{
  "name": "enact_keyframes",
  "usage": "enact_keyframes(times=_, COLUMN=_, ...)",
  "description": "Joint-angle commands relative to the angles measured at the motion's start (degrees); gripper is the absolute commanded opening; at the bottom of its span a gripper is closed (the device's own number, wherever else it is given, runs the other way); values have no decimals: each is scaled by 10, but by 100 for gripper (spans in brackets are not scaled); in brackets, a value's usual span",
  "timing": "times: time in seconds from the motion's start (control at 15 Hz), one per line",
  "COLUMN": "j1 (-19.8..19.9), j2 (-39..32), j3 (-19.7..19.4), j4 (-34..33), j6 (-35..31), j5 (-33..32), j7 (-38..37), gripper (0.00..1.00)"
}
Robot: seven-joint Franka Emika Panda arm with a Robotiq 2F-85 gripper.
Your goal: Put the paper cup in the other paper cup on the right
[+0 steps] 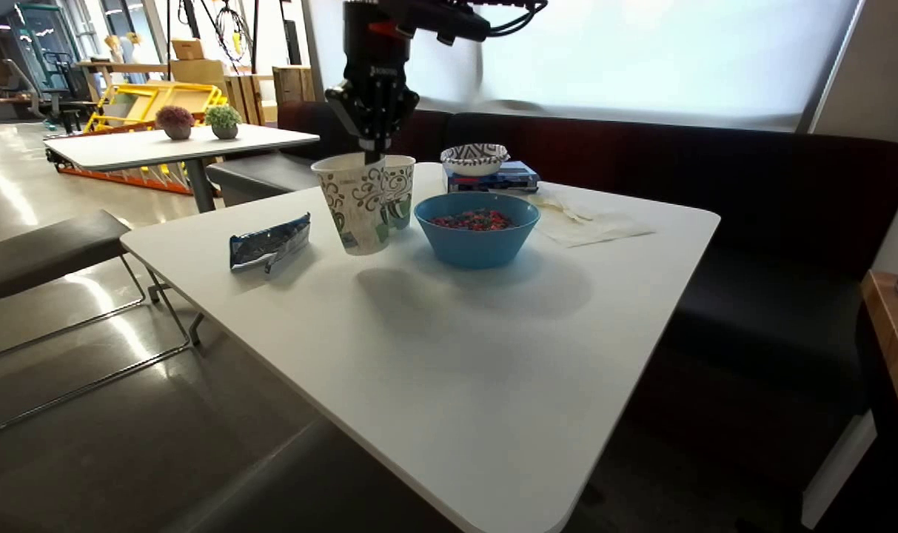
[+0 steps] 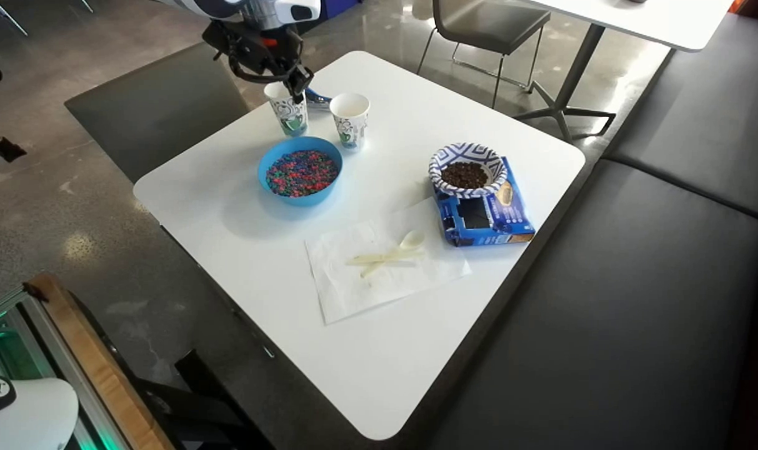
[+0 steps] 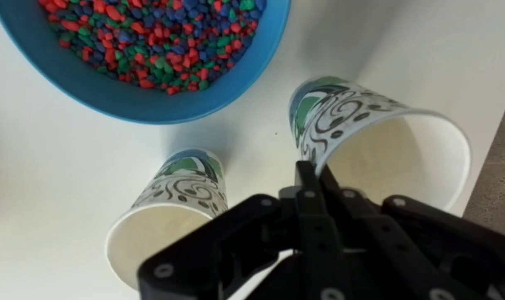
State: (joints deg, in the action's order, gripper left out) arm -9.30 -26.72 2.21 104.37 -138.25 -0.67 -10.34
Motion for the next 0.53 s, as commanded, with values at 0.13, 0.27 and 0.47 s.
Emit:
enact_keyframes(times=0.13, j1=19, j2=51, j3=16, j4=-48, j6=52, j5=49, j7=-3, gripper=1)
enact_keyframes(times=0.27, j1=23, j2=47, j3=7, j4=-75, j6=22, j5=58, j7=-21, gripper=1)
enact_keyframes(times=0.47, j1=28, j2=35, j3=-10, j4=-107, j6=-5, j5=47, j7=-48, gripper=1)
